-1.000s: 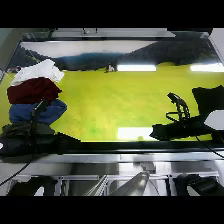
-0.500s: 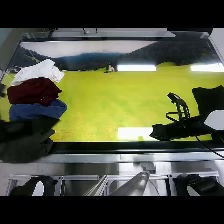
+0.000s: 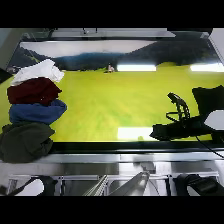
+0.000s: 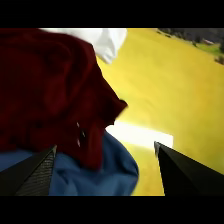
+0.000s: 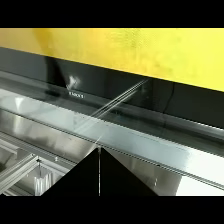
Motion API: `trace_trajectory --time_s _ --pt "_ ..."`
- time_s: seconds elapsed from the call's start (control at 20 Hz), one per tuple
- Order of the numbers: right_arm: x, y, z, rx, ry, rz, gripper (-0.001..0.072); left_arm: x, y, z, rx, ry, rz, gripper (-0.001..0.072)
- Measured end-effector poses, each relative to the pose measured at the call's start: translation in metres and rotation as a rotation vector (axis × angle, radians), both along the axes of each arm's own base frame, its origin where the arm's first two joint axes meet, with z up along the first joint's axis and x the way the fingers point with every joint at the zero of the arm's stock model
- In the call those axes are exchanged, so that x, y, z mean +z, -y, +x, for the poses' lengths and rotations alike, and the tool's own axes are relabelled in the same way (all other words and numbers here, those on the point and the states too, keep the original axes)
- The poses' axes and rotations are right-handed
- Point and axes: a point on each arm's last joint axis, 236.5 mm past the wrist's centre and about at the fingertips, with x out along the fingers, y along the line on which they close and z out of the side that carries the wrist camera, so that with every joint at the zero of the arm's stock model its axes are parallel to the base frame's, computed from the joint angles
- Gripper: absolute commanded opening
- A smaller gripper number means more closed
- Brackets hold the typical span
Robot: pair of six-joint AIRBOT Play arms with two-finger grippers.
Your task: Fold the shirts.
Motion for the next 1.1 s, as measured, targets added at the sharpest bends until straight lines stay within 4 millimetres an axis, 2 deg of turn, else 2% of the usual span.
trace_trajectory --time_s 0.15,0.3,0.45,0.5,0.6,0.65,0.75,0.85,0.95,1.05,1.1 --pt "0.000 0.000 0.000 0.000 0.000 0.000 0.0017 -0.036 -0.038 0.086 -0.003 0.000 0.025 0.0716" --pt "0.000 0.000 0.000 0.000 -0.001 0.000 0.0018 -0.095 -0.063 0.154 -0.017 -0.017 0.080 0.0716" --pt "0.000 0.000 0.000 0.000 0.000 0.000 0.0018 -0.163 -0.077 0.189 0.019 -0.019 0.119 0.0714" --pt "0.000 0.000 0.000 0.000 0.000 0.000 0.0018 -0.181 -0.082 0.195 0.041 -0.010 0.132 0.0712" --pt "0.000 0.000 0.000 0.000 0.000 0.000 0.0018 -0.203 -0.089 0.203 0.075 0.010 0.155 0.0694" --pt "0.000 0.000 0.000 0.000 0.000 0.000 0.0018 -0.208 -0.092 0.206 0.088 0.021 0.164 0.0616" --pt "0.000 0.000 0.000 0.000 0.000 0.000 0.0018 -0.215 -0.097 0.209 0.105 0.034 0.178 0.0009" --pt "0.000 0.000 0.000 0.000 -0.001 0.000 0.0018 -0.214 -0.099 0.210 0.100 0.036 0.186 0.0030" --pt "0.000 0.000 0.000 0.000 0.000 0.000 0.0018 -0.197 -0.094 0.216 0.090 0.055 0.161 0.0031" --pt "0.000 0.000 0.000 0.000 0.000 0.000 0.0018 -0.158 -0.081 0.226 0.087 0.124 0.108 0.0031" --pt "0.000 0.000 0.000 0.000 0.000 0.000 0.0018 -0.129 -0.070 0.231 0.079 0.179 0.076 0.0030"
